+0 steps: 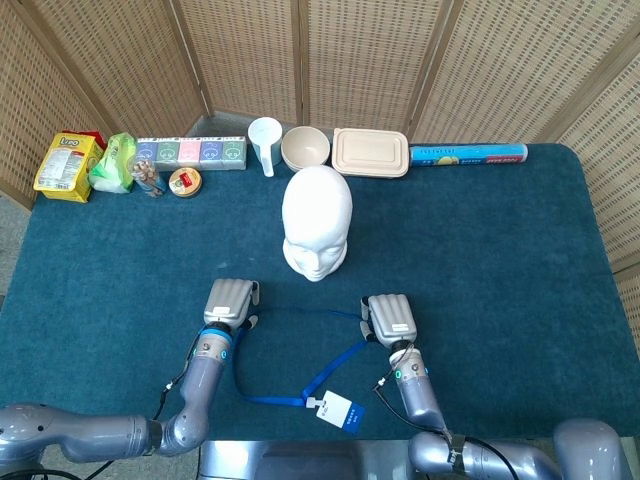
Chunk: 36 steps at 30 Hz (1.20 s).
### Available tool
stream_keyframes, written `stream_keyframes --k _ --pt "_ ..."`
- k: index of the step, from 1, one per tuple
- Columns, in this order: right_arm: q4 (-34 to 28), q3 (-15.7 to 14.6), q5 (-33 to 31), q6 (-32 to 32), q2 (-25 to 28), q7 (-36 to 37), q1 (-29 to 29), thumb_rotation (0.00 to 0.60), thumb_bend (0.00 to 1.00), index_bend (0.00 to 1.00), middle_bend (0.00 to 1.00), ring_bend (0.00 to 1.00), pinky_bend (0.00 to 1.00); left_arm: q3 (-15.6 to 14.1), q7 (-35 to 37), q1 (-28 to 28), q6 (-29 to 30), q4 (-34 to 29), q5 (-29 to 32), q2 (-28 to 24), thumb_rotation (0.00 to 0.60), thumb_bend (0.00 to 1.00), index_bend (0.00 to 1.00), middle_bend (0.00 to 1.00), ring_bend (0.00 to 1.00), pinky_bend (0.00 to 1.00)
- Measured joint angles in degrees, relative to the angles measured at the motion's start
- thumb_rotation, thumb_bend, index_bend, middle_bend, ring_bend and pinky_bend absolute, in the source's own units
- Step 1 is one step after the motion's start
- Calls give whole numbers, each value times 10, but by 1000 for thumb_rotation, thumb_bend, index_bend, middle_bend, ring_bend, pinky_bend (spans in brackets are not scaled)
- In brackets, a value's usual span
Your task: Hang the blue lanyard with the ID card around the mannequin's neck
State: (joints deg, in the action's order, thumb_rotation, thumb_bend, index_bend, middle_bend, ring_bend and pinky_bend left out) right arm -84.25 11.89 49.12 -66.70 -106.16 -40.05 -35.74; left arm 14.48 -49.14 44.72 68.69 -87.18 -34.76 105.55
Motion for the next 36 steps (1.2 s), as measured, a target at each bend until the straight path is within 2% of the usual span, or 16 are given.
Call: stream_keyframes --k 7,24,36 --pt "0 1 -3 2 1 3 -1 557 512 610 921 1000 1000 2 0 5 -6 3 13 3 598 348 503 1000 1000 1000" --pt "3 2 -10 9 4 16 -1 556 512 610 921 1000 1000 4 2 14 -9 9 30 6 598 443 504 1000 1000 1000" --pt "2 2 -12 10 5 21 -2 558 517 617 921 1000 1000 3 6 17 -6 7 32 5 599 483 581 1000 1000 1000"
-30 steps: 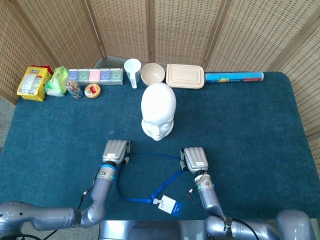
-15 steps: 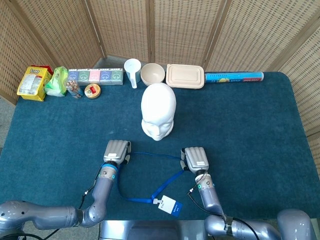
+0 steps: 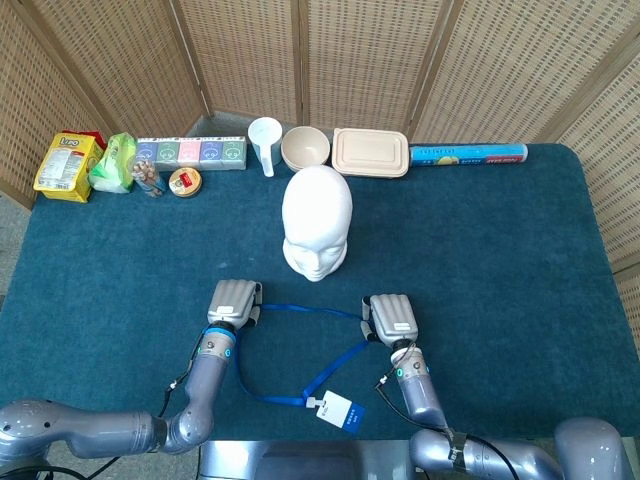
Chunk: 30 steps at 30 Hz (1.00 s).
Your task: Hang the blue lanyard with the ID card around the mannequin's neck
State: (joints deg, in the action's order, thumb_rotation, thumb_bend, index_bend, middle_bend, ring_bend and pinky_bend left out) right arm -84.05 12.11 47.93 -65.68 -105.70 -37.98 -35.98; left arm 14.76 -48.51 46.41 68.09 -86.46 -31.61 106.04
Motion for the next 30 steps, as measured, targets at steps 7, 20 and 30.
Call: stream_keyframes --k 7,20,30 --pt "-8 -2 5 0 1 8 1 558 525 621 922 1000 1000 -1 23 -8 4 -8 -14 -8 600 487 603 1000 1000 1000" --pt "-78 -3 51 -38 32 29 15 555 529 625 926 1000 1000 -10 109 -49 23 -67 -93 -57 599 486 604 1000 1000 1000" --pt "-183 6 115 -77 91 48 29 560 529 627 932 1000 1000 -17 171 -84 64 -159 -193 -117 598 484 603 1000 1000 1000"
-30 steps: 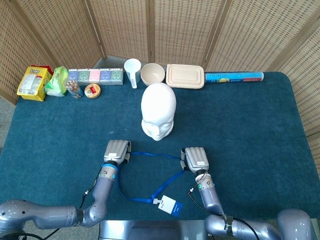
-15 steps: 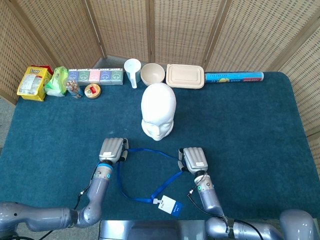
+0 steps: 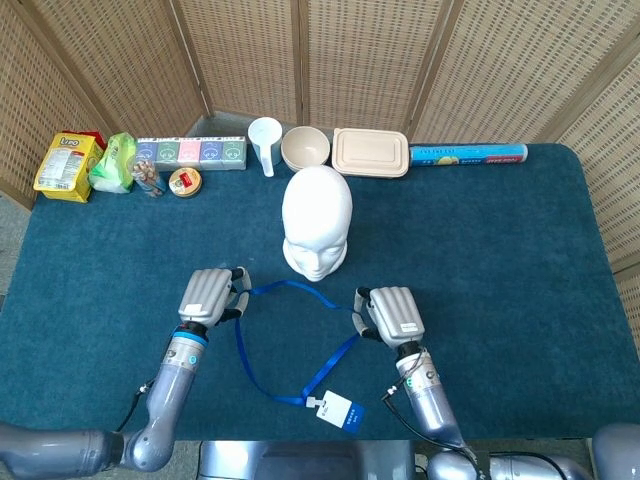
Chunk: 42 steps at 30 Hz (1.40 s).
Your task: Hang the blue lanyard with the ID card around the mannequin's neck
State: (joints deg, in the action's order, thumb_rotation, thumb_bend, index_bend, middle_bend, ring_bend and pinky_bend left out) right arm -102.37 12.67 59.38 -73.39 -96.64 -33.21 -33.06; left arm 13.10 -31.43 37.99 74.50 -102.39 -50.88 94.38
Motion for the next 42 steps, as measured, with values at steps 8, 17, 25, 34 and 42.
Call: stream_keyframes --k 8,17,25,34,42 --pt "-85 26 35 -18 62 7 3 558 529 633 934 1000 1000 19 46 -17 15 -90 -57 -63 599 484 604 1000 1000 1000" --pt "-149 78 44 -25 134 38 4 556 537 636 938 1000 1000 54 59 -20 36 -157 -103 -107 599 483 604 1000 1000 1000" --pt "-167 118 35 -10 187 110 5 557 538 637 940 1000 1000 94 55 -11 44 -194 -107 -140 597 480 605 1000 1000 1000" --pt "-163 155 24 6 221 193 3 555 538 642 946 1000 1000 139 58 2 44 -215 -67 -171 599 477 604 1000 1000 1000" --pt "-136 188 -12 36 248 234 -16 560 538 644 947 1000 1000 171 70 18 29 -206 -10 -193 597 476 604 1000 1000 1000"
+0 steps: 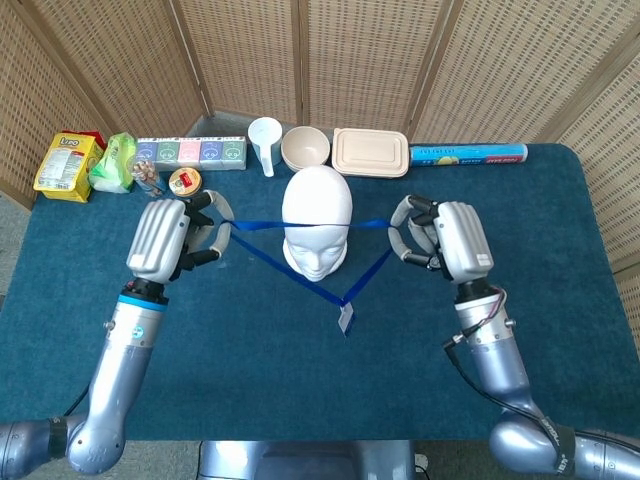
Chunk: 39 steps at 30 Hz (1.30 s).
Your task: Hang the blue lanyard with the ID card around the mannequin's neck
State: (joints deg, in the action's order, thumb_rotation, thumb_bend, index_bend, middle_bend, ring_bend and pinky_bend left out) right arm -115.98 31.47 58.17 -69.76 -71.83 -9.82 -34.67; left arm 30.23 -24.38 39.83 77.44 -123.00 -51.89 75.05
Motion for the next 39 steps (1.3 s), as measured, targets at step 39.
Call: stream_keyframes --k 39 --pt "230 3 -137 105 -43 -19 -160 556 538 656 952 1000 1000 27 13 163 -123 259 219 38 600 471 604 1000 1000 1000"
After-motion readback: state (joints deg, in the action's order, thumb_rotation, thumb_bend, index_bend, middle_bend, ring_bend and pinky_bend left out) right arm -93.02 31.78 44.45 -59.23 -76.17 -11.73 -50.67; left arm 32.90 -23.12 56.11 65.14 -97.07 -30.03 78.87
